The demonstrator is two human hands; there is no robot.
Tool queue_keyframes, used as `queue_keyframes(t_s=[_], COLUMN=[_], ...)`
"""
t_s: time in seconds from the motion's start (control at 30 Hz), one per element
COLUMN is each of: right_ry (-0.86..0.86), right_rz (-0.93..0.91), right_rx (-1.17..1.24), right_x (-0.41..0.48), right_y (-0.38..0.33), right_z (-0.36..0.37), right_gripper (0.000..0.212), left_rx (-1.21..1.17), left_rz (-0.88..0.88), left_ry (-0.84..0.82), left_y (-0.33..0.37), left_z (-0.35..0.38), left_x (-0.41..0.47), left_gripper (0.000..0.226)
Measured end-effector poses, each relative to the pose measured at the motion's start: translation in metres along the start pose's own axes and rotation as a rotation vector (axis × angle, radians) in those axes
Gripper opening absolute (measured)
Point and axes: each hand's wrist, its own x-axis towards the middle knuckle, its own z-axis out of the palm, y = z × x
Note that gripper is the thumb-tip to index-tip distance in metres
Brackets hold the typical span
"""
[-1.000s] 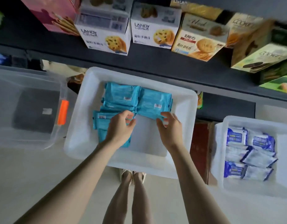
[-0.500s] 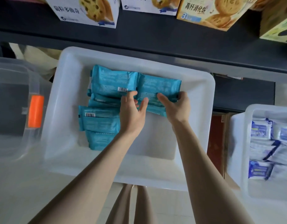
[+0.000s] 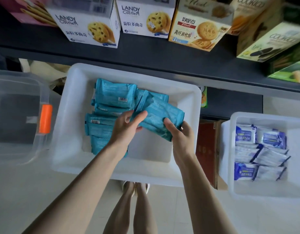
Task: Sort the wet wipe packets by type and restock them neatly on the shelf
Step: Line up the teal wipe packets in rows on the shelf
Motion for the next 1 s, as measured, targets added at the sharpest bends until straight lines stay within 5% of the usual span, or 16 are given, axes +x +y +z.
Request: queue_keyframes(t_s=[0.13, 0.5, 0.63, 0.77, 0.87, 1.0], right_ry=[-0.147, -0.248, -0.228, -0.209, -0.169, -0.162], right_rz=[-0.053, -0.459, -0.593, -0.756, -0.793, -0.815], right_rx=[-0.03, 0.128, 0.161, 0.213, 0.249, 0.231], right_x=[-0.053, -0.23, -0.282, -0.328, -0.36, -0.398], right_y=[-0.045, -0.226, -0.285, -0.33, -0.346, -0.355], right_z=[0.006, 0.067, 0.109, 0.16, 0.203, 0.255], right_gripper=[0.023, 0.021, 0.022, 0.041, 0.044, 0.019], left_rx=[-0.133, -0.342, -0.451, -0.45, -0.458, -0.375], left_rz=[0.001, 0.349, 0.44, 0.629, 0.732, 0.785], left_ry=[-0.192, 0.091, 0.127, 0.214, 0.158, -0.029], left_y=[0.055, 0.227, 0.287, 0.346, 0.379, 0.413], left_z=[-0.021, -0.091, -0.134, -0.184, -0.228, -0.275], left_x=[-0.063, -0.237, -0.274, -0.302, -0.314, -0.325], left_gripper=[0.019, 0.053, 0.009, 0.012, 0.009, 0.025])
